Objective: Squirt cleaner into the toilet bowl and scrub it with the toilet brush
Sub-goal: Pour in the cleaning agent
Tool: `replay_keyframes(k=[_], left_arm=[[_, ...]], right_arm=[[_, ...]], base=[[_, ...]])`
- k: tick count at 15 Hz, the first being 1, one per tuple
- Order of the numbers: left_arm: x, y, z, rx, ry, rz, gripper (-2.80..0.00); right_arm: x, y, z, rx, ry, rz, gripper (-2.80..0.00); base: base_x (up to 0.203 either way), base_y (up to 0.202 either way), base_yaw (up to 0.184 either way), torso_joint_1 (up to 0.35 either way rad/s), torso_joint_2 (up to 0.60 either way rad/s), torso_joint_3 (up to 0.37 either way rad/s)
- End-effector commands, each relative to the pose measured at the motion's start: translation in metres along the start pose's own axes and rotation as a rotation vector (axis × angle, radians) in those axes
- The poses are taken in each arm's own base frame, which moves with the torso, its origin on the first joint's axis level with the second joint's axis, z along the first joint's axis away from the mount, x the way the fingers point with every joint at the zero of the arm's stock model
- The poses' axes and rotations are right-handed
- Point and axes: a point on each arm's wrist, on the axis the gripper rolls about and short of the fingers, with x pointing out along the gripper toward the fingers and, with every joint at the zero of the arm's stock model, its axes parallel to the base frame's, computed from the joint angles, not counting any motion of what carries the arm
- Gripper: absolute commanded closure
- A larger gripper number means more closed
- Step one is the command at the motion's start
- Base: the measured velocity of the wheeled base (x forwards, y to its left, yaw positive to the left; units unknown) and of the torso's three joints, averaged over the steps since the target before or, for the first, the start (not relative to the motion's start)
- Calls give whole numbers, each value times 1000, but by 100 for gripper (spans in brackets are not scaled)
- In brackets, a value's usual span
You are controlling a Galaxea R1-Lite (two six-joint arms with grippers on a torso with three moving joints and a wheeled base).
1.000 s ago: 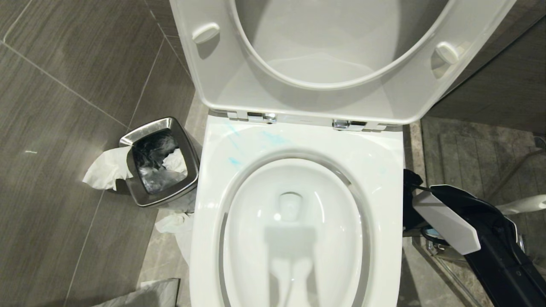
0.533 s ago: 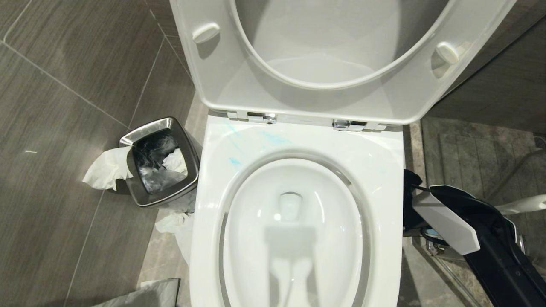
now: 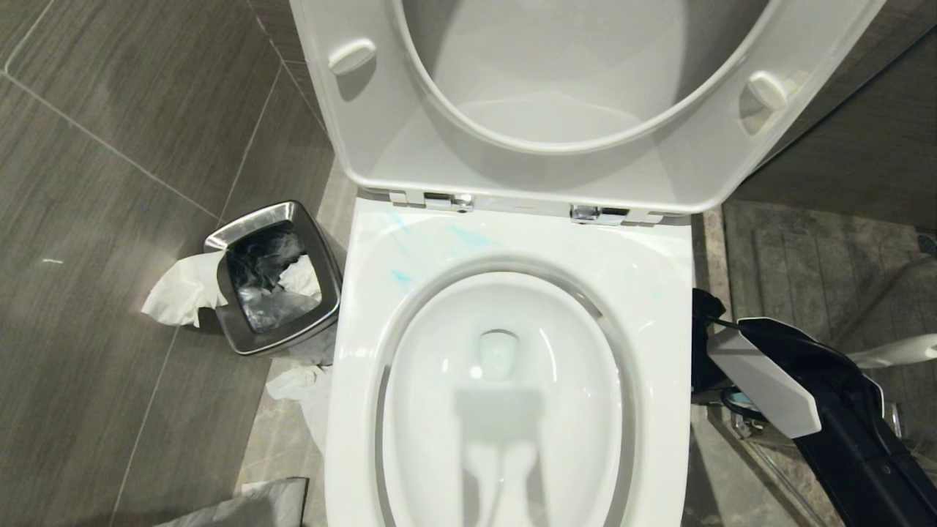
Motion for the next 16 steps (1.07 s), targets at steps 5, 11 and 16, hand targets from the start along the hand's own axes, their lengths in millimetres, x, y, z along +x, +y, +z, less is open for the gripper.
replay_keyframes(k=[5, 11, 16], left_arm=[[0, 0, 0, 0, 1, 0, 0], [0, 0, 0, 0, 1, 0, 0], [0, 0, 0, 0, 1, 0, 0]], right_arm=[[3, -14, 39, 19, 5, -81, 0], [-16, -38, 96, 78, 70, -120, 0], [-54, -62, 152, 102, 124, -133, 0]], base=[[0, 0, 0, 0, 0, 0], [0, 0, 0, 0, 0, 0], [0, 0, 0, 0, 0, 0]])
